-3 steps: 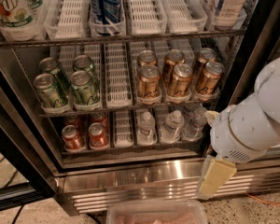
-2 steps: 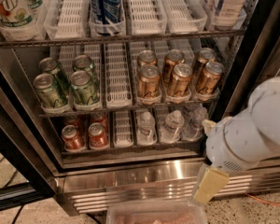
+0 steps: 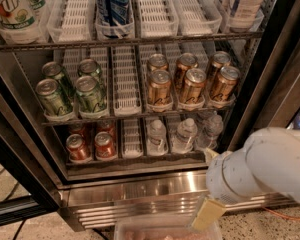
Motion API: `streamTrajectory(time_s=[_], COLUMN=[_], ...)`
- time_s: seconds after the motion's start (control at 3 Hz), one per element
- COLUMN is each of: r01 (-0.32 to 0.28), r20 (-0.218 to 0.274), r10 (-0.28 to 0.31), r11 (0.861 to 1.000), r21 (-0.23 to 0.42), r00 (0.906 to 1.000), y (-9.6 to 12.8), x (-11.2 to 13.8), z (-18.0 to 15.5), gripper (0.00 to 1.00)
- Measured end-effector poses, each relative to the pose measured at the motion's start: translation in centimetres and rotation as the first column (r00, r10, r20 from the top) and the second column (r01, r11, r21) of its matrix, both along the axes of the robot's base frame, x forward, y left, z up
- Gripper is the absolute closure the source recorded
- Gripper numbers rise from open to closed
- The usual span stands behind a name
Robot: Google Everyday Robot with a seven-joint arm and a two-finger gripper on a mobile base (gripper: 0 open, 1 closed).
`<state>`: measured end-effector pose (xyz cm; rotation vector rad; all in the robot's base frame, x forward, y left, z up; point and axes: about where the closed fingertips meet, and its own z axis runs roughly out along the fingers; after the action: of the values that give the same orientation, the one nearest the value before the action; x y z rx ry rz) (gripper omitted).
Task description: Pick water bottle from bottom shelf of fridge
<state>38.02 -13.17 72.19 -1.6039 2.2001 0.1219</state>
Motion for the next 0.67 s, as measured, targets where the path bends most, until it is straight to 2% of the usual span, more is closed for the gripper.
streamTrajectory(time_s=[0.33,0.67], r01=[0.015,0.015], r20=[0.045,0.045], r10=[-0.015,-0.015], r11=[1.000,1.000], r21=[0.012,0.013], r00=[0.9989,0.9989], y=[0.83,0.83], x=[0.55,0.55], z=[-4.89,-4.90], gripper=[0.00,0.00])
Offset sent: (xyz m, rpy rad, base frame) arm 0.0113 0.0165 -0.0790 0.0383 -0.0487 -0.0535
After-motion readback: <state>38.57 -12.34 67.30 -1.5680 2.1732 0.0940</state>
